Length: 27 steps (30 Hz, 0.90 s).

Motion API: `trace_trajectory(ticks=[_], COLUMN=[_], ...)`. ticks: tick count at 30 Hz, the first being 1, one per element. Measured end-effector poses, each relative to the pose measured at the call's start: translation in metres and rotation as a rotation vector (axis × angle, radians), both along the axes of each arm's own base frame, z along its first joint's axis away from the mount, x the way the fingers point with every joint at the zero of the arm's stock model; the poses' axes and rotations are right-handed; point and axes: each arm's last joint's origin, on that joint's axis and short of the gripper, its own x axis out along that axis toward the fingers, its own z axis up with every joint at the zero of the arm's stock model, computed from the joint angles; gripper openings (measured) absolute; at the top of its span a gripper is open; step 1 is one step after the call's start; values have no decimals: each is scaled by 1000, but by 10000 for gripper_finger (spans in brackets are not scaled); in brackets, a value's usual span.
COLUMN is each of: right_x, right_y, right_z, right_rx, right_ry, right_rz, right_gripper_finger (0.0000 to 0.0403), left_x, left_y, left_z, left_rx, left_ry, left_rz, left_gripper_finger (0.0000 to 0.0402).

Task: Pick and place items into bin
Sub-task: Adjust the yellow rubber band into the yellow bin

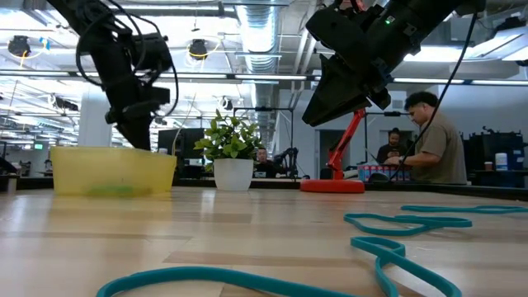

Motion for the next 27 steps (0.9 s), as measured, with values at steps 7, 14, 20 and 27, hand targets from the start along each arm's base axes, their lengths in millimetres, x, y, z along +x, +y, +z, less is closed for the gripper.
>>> trace_trajectory(ticks=[7, 14, 20, 27], right_x=[0, 0, 0, 0], right_y=[1, 0, 0, 0], right_z=[0, 0, 0, 0], right_rx=[3, 2, 2, 2], right_ry=[0, 0, 0, 0], right_rz=[3, 1, 1, 1], right_gripper_finger=[67, 67, 67, 67], left_x=[9, 8, 3, 2], left_y=[7, 4, 2, 5], left_z=[-14, -3, 12, 6], left_rx=[34, 36, 185, 142], left_ry=[77, 77, 166, 133], left_rz=[-23, -24, 45, 22], left_gripper_finger=[132, 132, 132, 132])
